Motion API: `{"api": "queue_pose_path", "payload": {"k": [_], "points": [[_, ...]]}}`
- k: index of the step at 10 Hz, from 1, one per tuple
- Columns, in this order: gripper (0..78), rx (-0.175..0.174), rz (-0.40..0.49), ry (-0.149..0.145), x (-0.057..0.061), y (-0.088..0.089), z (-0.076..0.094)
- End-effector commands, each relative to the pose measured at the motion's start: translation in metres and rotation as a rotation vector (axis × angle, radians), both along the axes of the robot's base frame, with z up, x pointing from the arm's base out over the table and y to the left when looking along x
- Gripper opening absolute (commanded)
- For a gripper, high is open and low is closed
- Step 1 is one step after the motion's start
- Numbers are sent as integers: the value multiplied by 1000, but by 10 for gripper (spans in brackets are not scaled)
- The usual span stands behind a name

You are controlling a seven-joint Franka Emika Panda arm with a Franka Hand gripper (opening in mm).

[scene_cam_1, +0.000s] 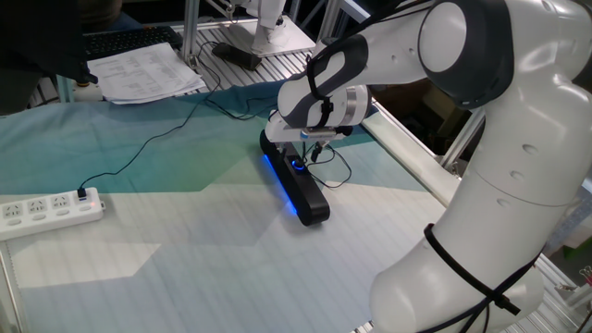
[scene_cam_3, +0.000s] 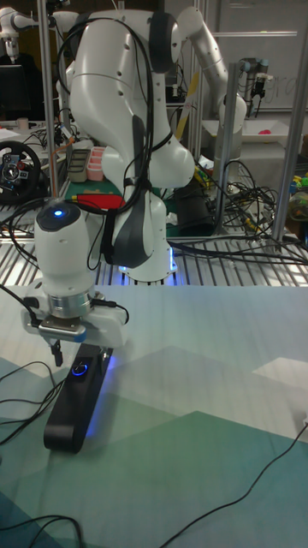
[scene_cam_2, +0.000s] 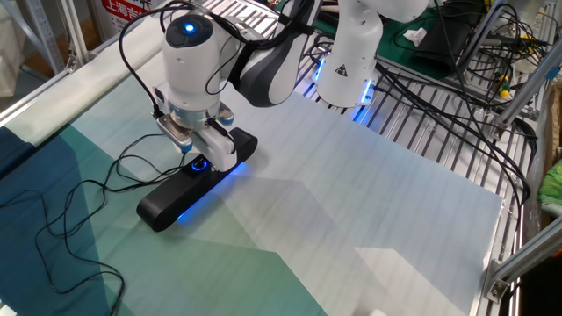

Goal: Turn the knob to decrease the volume of the speaker

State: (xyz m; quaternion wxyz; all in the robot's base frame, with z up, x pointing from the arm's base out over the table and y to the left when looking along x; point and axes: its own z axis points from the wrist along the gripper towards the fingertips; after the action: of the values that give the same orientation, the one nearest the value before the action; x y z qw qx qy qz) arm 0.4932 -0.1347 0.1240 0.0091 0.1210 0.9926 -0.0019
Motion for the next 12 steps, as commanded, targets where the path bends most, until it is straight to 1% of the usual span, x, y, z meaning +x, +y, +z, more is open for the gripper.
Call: {"api": "queue_pose_path", "payload": {"k": [1,4,6,7,8,9,11,12], "points": [[774,5,22,14,-3,-2,54],[774,4,20,12,-3,-2,57],[774,3,18,14,-6,2,67],[774,0,8,23,-7,6,74],[774,-1,-10,41,-9,13,85],[774,-1,-29,51,-11,20,93],[774,-2,-54,62,-14,30,103],[774,-2,-58,64,-14,32,106]]}}
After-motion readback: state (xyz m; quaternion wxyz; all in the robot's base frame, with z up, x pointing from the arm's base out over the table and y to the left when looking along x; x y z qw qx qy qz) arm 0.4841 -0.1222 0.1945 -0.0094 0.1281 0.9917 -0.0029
